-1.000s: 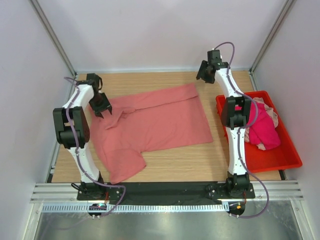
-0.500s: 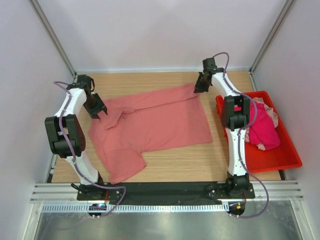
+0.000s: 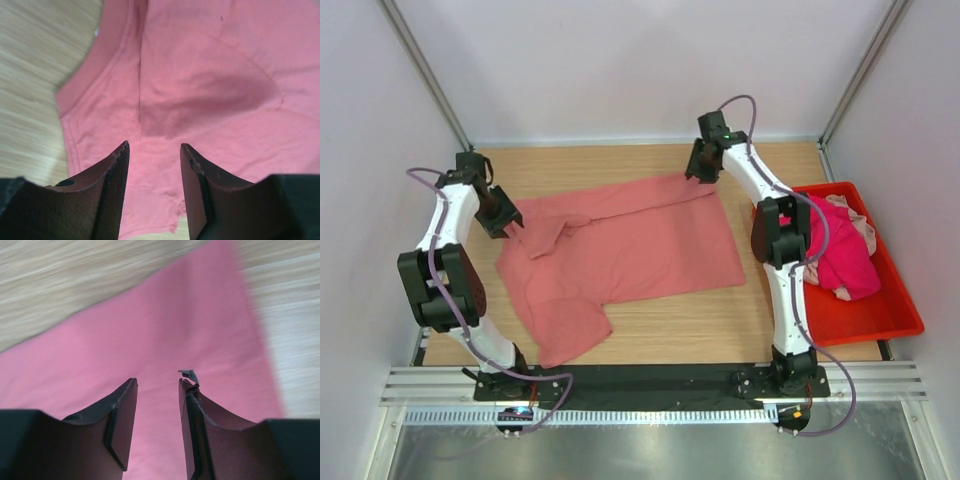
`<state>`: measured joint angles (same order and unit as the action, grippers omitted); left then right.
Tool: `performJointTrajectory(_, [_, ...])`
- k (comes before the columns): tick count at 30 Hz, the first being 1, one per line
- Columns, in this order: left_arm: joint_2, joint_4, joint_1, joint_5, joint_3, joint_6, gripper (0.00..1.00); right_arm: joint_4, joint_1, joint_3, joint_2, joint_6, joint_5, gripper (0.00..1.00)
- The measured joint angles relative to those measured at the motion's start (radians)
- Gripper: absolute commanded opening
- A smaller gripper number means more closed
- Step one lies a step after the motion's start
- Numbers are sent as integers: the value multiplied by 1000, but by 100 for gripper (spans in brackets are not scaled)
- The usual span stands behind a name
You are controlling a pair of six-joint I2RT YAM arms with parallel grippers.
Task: Fold and stack the t-shirts
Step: Fold the tshirt
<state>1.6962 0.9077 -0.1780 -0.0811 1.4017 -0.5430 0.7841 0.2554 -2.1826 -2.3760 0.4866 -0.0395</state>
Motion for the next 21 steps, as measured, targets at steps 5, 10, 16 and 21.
performJointTrajectory(5, [117,-37,-59,-25,106,-10,38,-186,187,184,180,169,80,40])
performJointTrajectory(10, [260,-109,-93,-66,191,-36,38,-416,374,318,256,412,178,30])
performJointTrajectory(16, [399,-184,-100,-130,266,-61,39,-576,449,343,143,596,253,25])
performJointTrajectory(21, [465,-214,-101,-150,323,-83,38,-649,470,350,28,673,286,25])
